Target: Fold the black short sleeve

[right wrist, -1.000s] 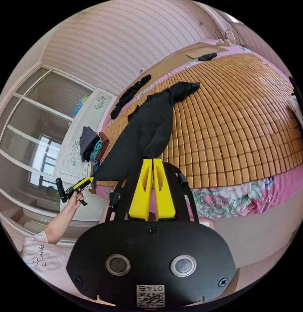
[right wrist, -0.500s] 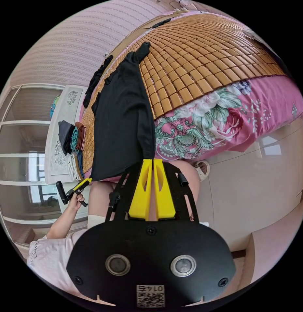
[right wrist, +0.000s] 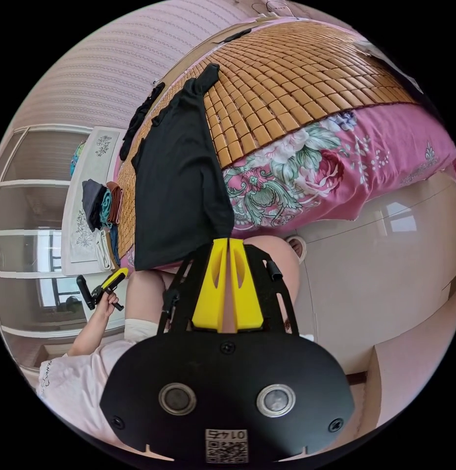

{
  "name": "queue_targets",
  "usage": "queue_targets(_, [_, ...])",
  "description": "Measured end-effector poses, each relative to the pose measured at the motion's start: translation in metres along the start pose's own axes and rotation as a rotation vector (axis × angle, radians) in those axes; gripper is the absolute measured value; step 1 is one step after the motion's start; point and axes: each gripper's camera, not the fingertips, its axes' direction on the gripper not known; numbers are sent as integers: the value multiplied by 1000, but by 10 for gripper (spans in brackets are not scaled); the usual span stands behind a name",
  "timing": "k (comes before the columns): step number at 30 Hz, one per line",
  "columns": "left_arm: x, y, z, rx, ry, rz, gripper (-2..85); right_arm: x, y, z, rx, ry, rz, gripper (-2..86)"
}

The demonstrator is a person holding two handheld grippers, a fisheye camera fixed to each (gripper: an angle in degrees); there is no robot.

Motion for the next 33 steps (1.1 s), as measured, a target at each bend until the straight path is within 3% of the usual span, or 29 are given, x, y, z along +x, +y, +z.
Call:
queue_targets(12, [-62, 67, -18, 189, -34, -106, 59, -28, -13, -13, 116, 122, -200, 80])
queue_targets(22, [-61, -52, -4, 124, -97, 101, 25, -99, -114, 8, 49, 21, -316, 106])
queue_targets(29, [-28, -113, -98, 6, 34, 119, 43, -112, -68, -95, -28, -3, -128, 107])
queue_targets(33, [-8, -131, -143, 47, 86, 63, 53, -118, -69, -158, 51, -16, -136, 103])
